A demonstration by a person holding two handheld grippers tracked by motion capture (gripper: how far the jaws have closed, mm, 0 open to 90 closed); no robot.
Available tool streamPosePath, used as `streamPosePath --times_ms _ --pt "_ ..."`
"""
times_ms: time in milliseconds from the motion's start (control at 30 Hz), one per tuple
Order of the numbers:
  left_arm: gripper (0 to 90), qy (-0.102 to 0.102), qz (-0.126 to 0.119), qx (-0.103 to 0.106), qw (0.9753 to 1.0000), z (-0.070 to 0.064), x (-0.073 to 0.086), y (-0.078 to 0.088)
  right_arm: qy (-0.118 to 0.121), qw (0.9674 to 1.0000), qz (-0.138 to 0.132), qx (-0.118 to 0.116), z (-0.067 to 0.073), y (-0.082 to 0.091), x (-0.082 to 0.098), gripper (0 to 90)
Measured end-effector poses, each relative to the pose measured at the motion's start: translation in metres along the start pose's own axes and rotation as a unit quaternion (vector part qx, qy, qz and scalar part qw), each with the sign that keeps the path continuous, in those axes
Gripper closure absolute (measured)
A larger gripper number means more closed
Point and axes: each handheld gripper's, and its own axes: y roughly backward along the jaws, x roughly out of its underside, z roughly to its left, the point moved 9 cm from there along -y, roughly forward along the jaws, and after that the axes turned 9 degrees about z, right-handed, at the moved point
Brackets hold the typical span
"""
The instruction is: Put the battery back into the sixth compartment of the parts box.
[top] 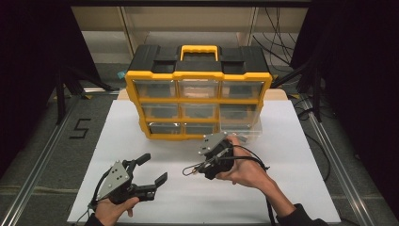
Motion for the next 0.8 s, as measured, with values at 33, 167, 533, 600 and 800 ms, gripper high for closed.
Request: streamPosePath --times_ms 33,167,533,600,800 --pt "15.6 -0.003 -0.001 0.0 1.0 0.0 -0.001 0.0 0.003 0.9999 0.01 -0.003 0.001 -0.007 0.002 32.0" --pt "15.6 0.0 -0.001 0.0 1.0 0.0 0.0 0.0 0.011 0.9993 0.03 -0.017 0.002 -0.023 0.008 32.9" --pt "15.6 -0.001 -0.001 0.0 1.0 0.0 0.0 0.0 0.03 0.9945 0.094 -0.034 0.001 -0.062 0.016 35.3" --pt "15.6 0.0 -0.002 -0.001 1.0 0.0 0.0 0.0 0.028 0.9931 0.104 -0.048 0.002 -0.067 0.017 35.9" --pt "15.6 -0.003 -0.003 -0.001 1.0 0.001 -0.001 0.0 0.027 0.9917 0.115 -0.051 -0.002 -0.077 0.022 38.8"
